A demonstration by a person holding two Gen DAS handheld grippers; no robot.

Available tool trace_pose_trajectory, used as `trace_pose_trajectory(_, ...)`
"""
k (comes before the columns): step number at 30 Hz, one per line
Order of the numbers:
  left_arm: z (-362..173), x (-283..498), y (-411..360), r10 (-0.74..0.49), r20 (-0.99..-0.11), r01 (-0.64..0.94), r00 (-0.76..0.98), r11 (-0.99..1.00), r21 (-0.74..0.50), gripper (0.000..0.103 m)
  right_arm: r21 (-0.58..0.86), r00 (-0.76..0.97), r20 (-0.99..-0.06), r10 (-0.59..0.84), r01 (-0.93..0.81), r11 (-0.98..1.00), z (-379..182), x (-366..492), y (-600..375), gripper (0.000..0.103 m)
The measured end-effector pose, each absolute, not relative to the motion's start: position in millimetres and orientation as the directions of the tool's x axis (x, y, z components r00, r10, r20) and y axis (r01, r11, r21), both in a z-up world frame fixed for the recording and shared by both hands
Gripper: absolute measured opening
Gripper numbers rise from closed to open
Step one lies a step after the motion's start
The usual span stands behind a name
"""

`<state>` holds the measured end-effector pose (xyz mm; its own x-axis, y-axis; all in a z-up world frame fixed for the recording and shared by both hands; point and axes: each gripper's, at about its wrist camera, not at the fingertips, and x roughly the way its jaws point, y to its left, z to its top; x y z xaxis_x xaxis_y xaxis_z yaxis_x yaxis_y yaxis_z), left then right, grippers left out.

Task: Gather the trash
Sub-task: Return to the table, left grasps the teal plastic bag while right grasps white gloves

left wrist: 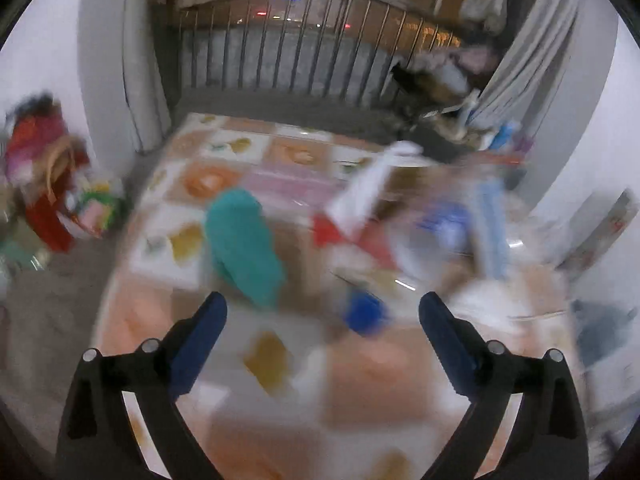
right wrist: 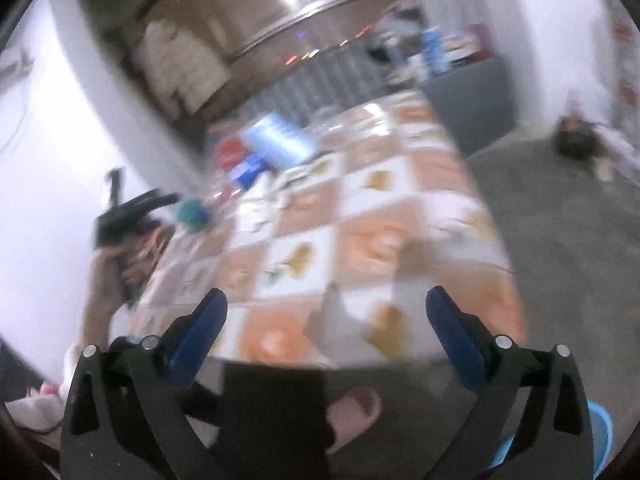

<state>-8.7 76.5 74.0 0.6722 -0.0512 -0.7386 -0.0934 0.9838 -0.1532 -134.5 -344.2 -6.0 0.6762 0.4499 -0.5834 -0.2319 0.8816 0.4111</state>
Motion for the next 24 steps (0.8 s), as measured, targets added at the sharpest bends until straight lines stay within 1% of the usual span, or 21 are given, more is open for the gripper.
trace_pose_trajectory(2, 60.9, 18.9, 88.7, -0.019, -0.762, -0.103, 0.647, 0.988, -0.112, 0.095, 0.386, 0.645, -0.605, 0.467, -0.276, 0.880, -0.7, -112.9, -312.4, 0.096)
trace_pose_trajectory(4, 46.9, 34.2, 96.7, -0.044, -0.776, -0.100, 0.630, 0.986, -0.137, 0.095, 0.368, 0.620, -0.620, 0.481, -0.312, 0.876, 1.9, -87.8, -283.2, 0.096)
trace_pose_trajectory(6, 40.7, 43.0, 100.3, -0.083, -0.769, -0.077, 0.634, 0.982, -0.170, 0.093, 0.350, 0.627, -0.594, 0.504, -0.363, 0.864, 2.5, -65.3, -253.5, 0.096)
trace_pose_trajectory(8, 36.4, 41.7, 98.6, -0.070, -0.772, -0.059, 0.632, 0.989, -0.138, 0.078, 0.301, 0.648, -0.575, 0.499, -0.400, 0.866, 1.2, -47.3, -229.3, 0.096)
trace_pose_trajectory(9, 31.7, 44.5, 98.9, -0.051, -0.777, -0.071, 0.627, 0.990, -0.123, 0.064, 0.248, 0.662, -0.578, 0.477, -0.414, 0.876, 0.7, -37.6, -214.5, 0.096)
trace_pose_trajectory(10, 27.7, 45.3, 101.5, -0.054, -0.785, -0.081, 0.617, 0.988, -0.132, 0.056, 0.206, 0.670, -0.579, 0.465, -0.432, 0.878, 1.2, -33.4, -204.6, 0.096)
trace_pose_trajectory(11, 22.3, 47.0, 106.5, -0.094, -0.803, -0.080, 0.588, 0.982, -0.173, 0.052, 0.142, 0.678, -0.580, 0.451, -0.461, 0.876, -0.9, -23.6, -186.9, 0.096)
trace_pose_trajectory(12, 18.5, 47.5, 110.3, -0.122, -0.810, -0.079, 0.573, 0.976, -0.203, 0.039, 0.107, 0.683, -0.581, 0.443, -0.475, 0.874, -1.4, -15.8, -177.9, 0.096)
trace_pose_trajectory(13, 15.1, 48.9, 115.3, -0.146, -0.814, -0.084, 0.563, 0.969, -0.232, 0.033, 0.074, 0.686, -0.582, 0.437, -0.490, 0.868, -3.5, -6.9, -167.5, 0.096)
trace_pose_trajectory(14, 13.0, 49.3, 120.2, -0.161, -0.814, -0.092, 0.559, 0.963, -0.254, 0.032, 0.038, 0.686, -0.587, 0.430, -0.508, 0.861, -6.9, 2.6, -157.3, 0.096)
trace_pose_trajectory(15, 13.9, 47.9, 123.2, -0.168, -0.810, -0.097, 0.562, 0.959, -0.266, 0.024, -0.001, 0.685, -0.599, 0.415, -0.519, 0.855, -12.0, 13.6, -146.5, 0.095)
trace_pose_trajectory(16, 13.8, 47.5, 124.8, -0.165, -0.809, -0.101, 0.565, 0.959, -0.266, 0.013, -0.036, 0.685, -0.617, 0.387, -0.516, 0.856, -17.9, 25.3, -137.2, 0.095)
trace_pose_trajectory(18, 15.8, 44.8, 125.3, -0.146, -0.807, -0.099, 0.573, 0.964, -0.246, 0.013, -0.062, 0.676, -0.646, 0.353, -0.508, 0.859, -26.9, 44.1, -126.1, 0.095)
trace_pose_trajectory(19, 16.0, 44.1, 125.8, -0.151, -0.805, -0.094, 0.574, 0.964, -0.248, 0.013, -0.044, 0.658, -0.660, 0.364, -0.518, 0.855, -30.6, 51.5, -123.7, 0.086)
trace_pose_trajectory(20, 17.6, 41.7, 126.8, -0.163, -0.802, -0.089, 0.575, 0.962, -0.259, 0.013, -0.025, 0.642, -0.666, 0.380, -0.528, 0.849, -31.1, 55.6, -122.1, 0.067)
trace_pose_trajectory(21, 19.6, 38.8, 128.0, -0.169, -0.797, -0.084, 0.579, 0.961, -0.265, 0.013, -0.007, 0.623, -0.683, 0.383, -0.529, 0.848, -34.2, 61.0, -121.9, 0.059)
trace_pose_trajectory(23, 22.7, 35.8, 130.8, -0.159, -0.791, -0.083, 0.591, 0.963, -0.256, 0.013, -0.007, 0.612, -0.711, 0.346, -0.499, 0.867, -39.4, 69.4, -121.8, 0.035)
trace_pose_trajectory(24, 24.2, 33.2, 132.4, -0.157, -0.786, -0.079, 0.598, 0.964, -0.253, 0.013, 0.001, 0.605, -0.720, 0.340, -0.489, 0.872, -42.1, 71.9, -123.6, 0.029)
